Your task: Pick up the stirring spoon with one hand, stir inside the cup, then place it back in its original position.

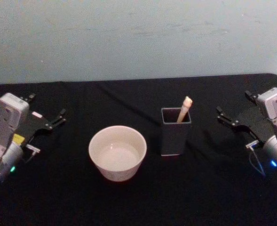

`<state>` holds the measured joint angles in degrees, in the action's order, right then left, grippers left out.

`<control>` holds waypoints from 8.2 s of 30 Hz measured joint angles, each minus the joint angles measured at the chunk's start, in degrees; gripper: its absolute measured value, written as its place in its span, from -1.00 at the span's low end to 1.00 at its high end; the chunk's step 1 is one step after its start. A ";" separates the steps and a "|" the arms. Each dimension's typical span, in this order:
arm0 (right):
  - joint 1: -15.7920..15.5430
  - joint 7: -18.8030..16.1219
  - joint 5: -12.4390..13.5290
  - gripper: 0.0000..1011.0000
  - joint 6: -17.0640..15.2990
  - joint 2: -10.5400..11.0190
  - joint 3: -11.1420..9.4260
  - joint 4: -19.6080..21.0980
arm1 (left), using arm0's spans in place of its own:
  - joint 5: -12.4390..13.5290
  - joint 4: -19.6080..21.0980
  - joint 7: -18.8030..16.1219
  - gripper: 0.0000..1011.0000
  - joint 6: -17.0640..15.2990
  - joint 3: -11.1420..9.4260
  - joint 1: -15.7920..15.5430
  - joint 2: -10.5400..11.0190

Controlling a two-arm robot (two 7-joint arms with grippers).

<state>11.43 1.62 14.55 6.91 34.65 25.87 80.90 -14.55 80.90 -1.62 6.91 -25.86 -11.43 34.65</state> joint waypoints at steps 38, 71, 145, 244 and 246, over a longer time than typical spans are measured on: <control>0.00 0.00 0.00 0.98 0.00 0.00 0.00 0.00 | 0.00 0.00 0.00 0.98 0.00 0.00 0.00 0.00; -4.22 -8.40 9.53 0.98 -1.48 0.02 -4.15 5.82 | 0.00 0.00 0.00 0.98 0.00 0.00 0.00 0.00; 3.71 -24.35 16.56 -0.28 -9.03 -10.24 -3.66 -1.03 | 0.00 0.00 0.00 0.98 0.00 0.00 0.00 0.00; 17.03 -47.15 7.84 -0.58 12.00 -15.69 10.55 -14.40 | 0.00 0.00 0.00 0.98 0.00 0.00 0.00 0.00; 17.16 -46.97 7.46 -0.58 12.08 -15.91 10.55 -14.77 | 0.00 0.00 0.00 0.98 0.00 0.00 0.00 0.00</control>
<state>28.59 -45.35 22.00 18.99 18.73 36.41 66.13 -14.55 80.90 -1.62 6.91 -25.86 -11.43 34.64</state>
